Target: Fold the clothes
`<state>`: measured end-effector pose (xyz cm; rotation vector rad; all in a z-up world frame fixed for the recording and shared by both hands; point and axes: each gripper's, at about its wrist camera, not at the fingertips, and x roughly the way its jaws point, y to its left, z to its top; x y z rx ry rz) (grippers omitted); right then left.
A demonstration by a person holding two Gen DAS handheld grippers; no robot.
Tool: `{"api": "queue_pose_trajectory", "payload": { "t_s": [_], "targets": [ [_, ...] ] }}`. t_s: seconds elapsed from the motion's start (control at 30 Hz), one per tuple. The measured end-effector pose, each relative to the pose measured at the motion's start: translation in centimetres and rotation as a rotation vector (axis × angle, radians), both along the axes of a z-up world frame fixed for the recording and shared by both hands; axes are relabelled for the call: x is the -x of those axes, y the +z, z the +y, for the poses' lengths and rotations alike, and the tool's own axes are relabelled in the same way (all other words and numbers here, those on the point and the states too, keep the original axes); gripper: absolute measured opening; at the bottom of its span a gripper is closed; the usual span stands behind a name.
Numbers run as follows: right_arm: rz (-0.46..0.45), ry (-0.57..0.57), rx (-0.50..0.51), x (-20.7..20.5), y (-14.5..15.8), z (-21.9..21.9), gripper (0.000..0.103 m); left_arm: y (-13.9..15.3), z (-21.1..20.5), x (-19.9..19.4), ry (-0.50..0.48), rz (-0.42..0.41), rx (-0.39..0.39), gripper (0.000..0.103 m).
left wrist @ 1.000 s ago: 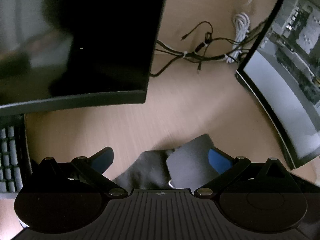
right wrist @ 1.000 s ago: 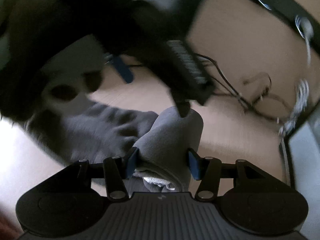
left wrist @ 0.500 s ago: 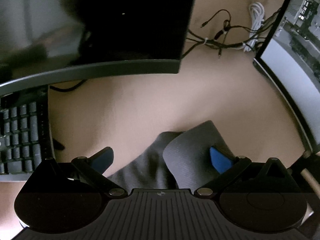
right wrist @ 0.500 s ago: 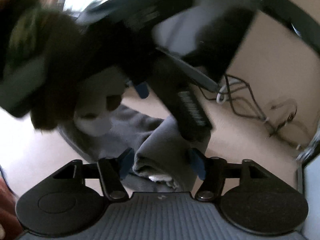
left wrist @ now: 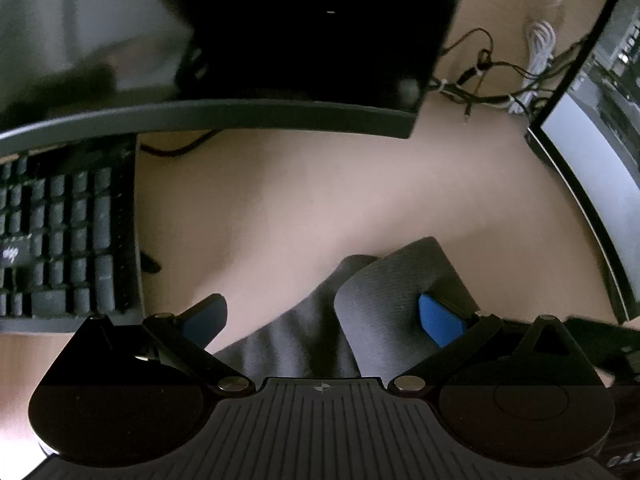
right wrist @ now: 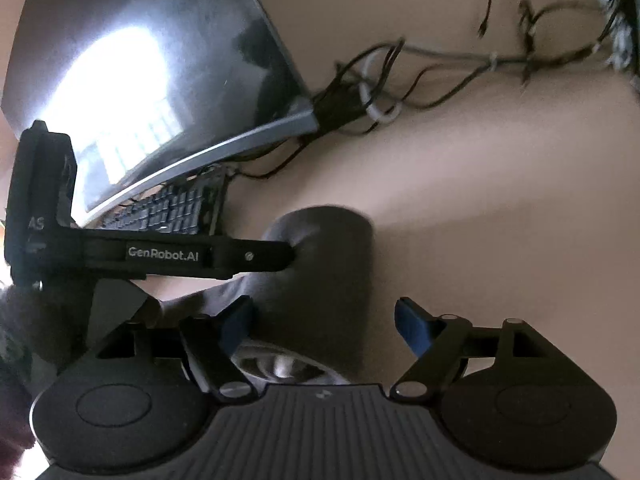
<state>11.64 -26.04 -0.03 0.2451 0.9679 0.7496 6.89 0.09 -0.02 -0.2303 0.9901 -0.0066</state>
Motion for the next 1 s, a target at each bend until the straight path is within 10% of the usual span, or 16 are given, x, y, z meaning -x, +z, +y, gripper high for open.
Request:
{"api": "queue_pose_trajectory", "payload": {
  "t_s": [0.2,0.4,0.67,1.0],
  "targets": [
    [0.003,0.02,0.018,0.1,-1.0,1.4,0.052,0.1,0.2,0.1,0.016,-0.002,0.005,0.103],
    [-0.037,-0.064,0.066,1.0,-0.6,-2.3,0.051,0.7,-3.4,-2.0,-0.066,-0.019,0.01,0.103],
    [-0.322,-0.055,0.393,2.5,1.3,-2.8,0.052,1.7,-7.6,-3.9,-0.155,-0.051,-0.004,0.103],
    [-0.568,0.126,0.639,5.8,1.1,2.9,0.054,2.6,-2.1,-1.5,-0.038,-0.061,0.004,0.103]
  ]
}}
